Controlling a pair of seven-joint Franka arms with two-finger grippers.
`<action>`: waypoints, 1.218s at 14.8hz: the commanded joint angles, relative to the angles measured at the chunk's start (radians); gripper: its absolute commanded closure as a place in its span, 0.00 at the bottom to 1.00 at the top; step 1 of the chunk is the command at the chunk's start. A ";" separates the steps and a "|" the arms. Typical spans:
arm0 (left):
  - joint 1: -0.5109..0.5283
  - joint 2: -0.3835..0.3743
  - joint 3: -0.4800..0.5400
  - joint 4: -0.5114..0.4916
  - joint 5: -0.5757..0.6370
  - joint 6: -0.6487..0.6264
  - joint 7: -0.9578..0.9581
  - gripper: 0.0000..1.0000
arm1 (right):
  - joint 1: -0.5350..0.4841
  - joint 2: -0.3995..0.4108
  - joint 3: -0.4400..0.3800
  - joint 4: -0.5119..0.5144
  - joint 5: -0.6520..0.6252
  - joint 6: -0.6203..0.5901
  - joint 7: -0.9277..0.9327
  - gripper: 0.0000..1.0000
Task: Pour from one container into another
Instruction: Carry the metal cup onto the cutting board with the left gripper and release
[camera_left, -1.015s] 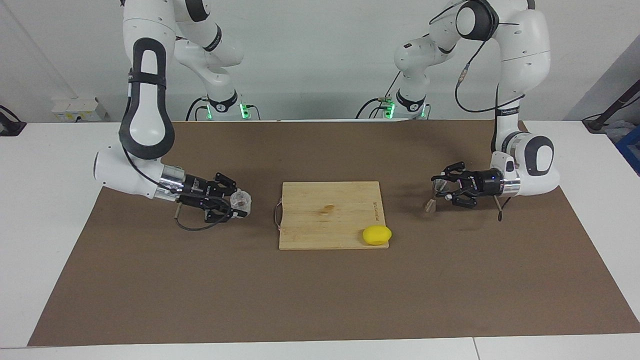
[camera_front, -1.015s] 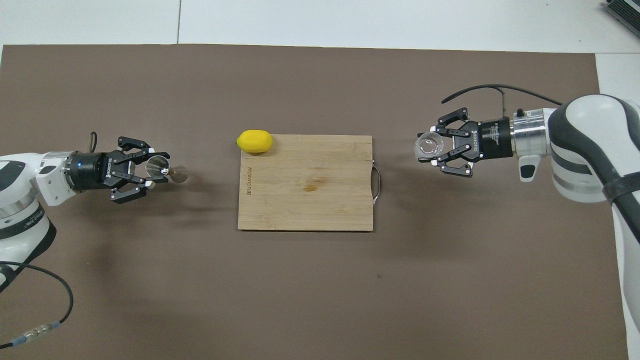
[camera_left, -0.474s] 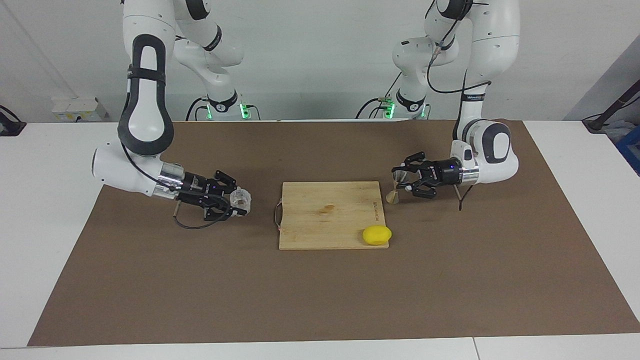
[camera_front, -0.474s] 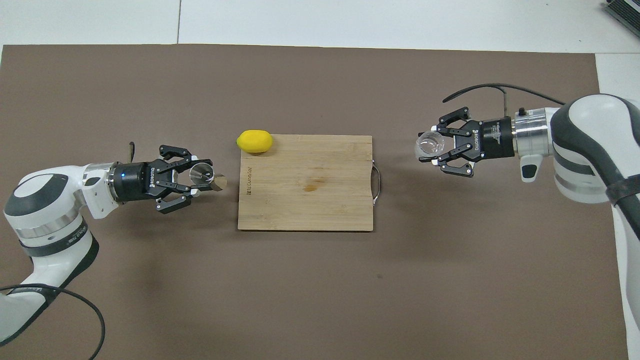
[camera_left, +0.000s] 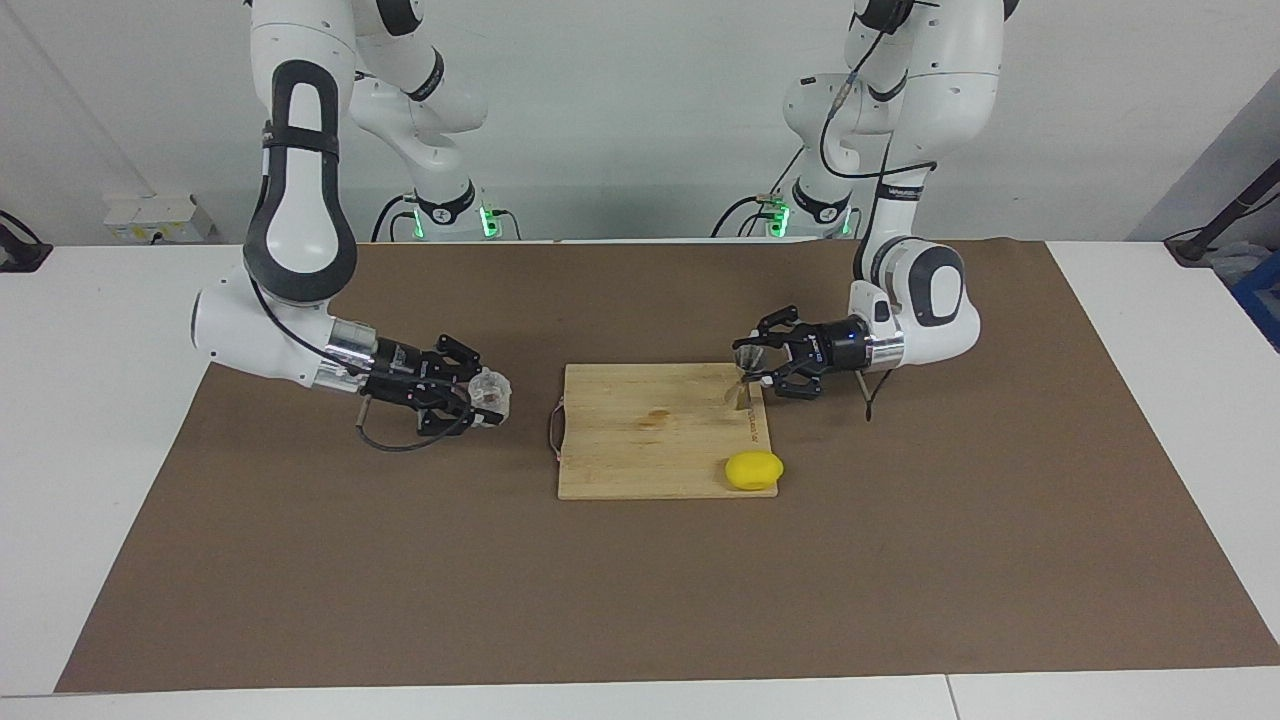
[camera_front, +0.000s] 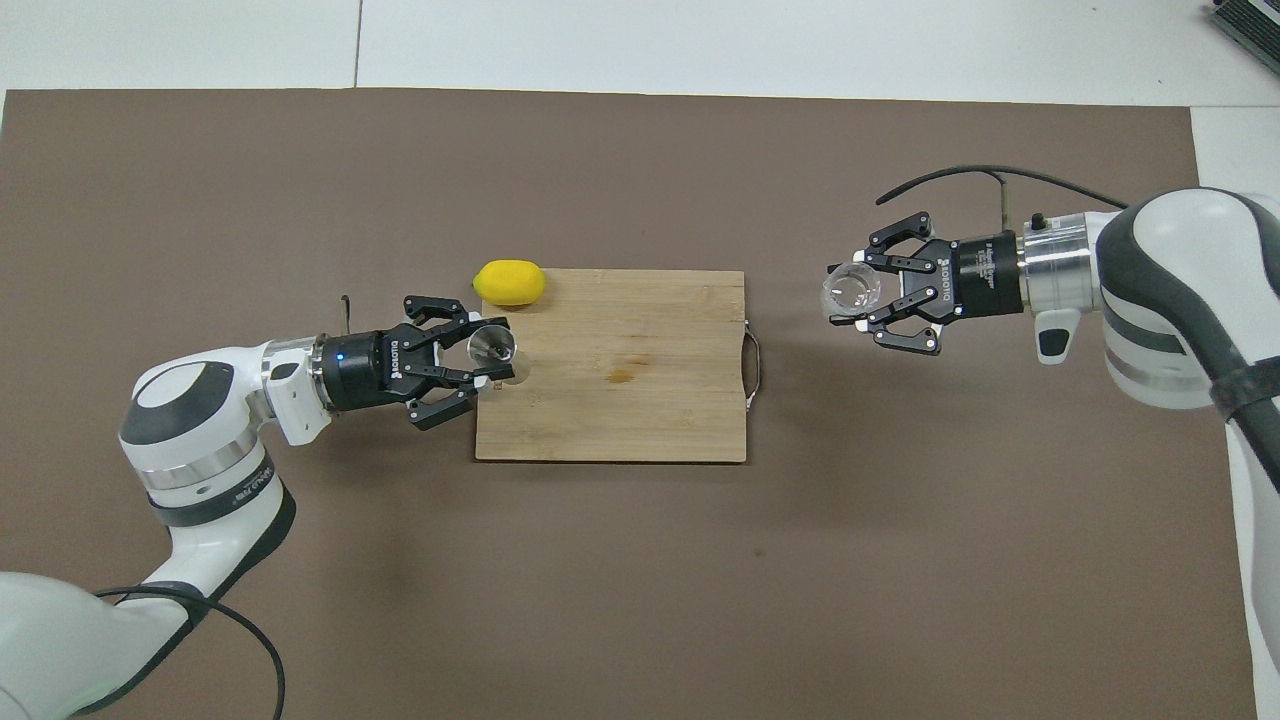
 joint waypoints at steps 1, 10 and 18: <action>-0.080 -0.018 0.018 -0.015 -0.110 0.070 0.052 0.65 | 0.011 -0.031 0.006 -0.019 -0.054 0.014 0.040 1.00; -0.297 0.022 0.018 0.049 -0.357 0.321 0.185 0.64 | 0.040 -0.027 0.007 -0.019 -0.082 0.067 0.068 1.00; -0.341 0.103 0.017 0.075 -0.454 0.335 0.282 0.64 | 0.063 -0.027 0.006 -0.027 -0.089 0.112 0.089 1.00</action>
